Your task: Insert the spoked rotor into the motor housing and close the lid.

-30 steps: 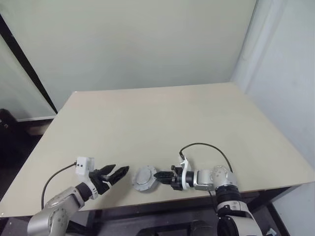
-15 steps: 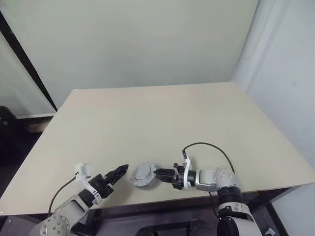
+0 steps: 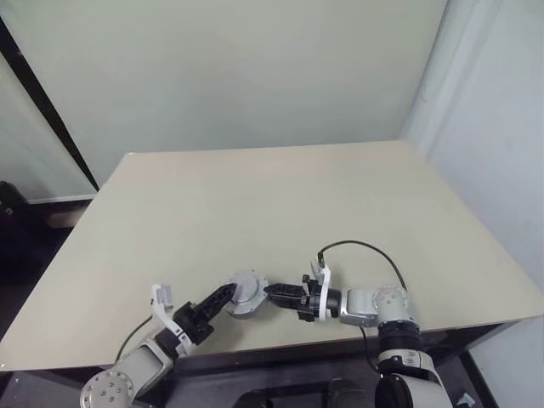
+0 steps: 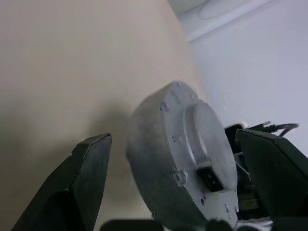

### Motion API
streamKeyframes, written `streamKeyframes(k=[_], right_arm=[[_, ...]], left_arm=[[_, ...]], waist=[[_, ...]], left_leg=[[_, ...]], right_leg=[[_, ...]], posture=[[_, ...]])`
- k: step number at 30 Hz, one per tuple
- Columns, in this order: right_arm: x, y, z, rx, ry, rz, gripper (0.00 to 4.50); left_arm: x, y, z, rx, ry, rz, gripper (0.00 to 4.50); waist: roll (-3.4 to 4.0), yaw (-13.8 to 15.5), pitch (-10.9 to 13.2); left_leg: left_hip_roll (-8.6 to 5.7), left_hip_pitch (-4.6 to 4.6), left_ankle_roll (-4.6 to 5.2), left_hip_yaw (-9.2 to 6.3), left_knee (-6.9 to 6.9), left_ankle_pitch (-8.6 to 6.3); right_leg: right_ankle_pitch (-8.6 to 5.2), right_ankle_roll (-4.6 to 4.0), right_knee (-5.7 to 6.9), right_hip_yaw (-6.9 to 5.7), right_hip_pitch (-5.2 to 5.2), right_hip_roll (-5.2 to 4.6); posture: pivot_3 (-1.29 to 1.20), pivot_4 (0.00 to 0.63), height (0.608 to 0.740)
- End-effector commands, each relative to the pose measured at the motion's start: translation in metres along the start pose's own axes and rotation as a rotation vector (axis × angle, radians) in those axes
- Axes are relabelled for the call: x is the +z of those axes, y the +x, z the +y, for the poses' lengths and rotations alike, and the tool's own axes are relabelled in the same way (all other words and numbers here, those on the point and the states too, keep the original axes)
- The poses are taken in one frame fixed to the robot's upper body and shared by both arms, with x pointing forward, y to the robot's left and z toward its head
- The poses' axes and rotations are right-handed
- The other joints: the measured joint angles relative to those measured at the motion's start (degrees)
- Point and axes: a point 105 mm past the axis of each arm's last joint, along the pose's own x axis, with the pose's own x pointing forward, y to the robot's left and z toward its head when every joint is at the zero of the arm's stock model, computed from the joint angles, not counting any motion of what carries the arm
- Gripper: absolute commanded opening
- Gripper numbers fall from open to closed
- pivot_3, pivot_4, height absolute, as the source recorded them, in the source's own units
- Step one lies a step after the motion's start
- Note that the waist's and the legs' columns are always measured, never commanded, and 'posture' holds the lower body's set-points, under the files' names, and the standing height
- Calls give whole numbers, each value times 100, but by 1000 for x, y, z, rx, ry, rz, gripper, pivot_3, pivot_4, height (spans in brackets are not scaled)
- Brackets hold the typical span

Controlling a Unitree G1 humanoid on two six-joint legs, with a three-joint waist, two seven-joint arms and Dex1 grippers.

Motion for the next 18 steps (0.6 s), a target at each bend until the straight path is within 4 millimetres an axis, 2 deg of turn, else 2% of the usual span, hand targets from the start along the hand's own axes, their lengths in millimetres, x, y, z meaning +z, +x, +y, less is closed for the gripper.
streamKeyframes(k=[1, 10, 13, 18], right_arm=[[-3, 17, 35, 147, -49, 26, 1212], [-4, 17, 34, 142, -48, 31, 1211], [-4, 17, 32, 131, -50, 27, 1211], [-8, 17, 30, 111, -84, 39, 1209]], left_arm=[[-3, 7, -10, -66, -48, 13, 4500], [-11, 15, -16, -147, -193, -4, 4500], [-10, 15, -16, -159, -222, -28, 3909], [-11, 14, -16, -166, -239, -33, 2319]], waist=[[0, 0, 0], [-2, 0, -1], [-2, 1, -1], [-2, -1, -1]], left_leg=[[0, 0, 0, 0, 0, 0], [-2, -1, 1, -1, 5, 0], [-2, -2, 1, 0, 9, 0], [-1, -2, 1, -1, 11, 0]], right_leg=[[0, 0, 0, 0, 0, 0], [0, 0, 3, 1, 1, 0], [0, 0, 3, 2, 2, 1], [0, 0, 3, 1, 3, 1]], posture=[[0, 0, 740], [0, 0, 740], [0, 0, 740], [0, 0, 740]])
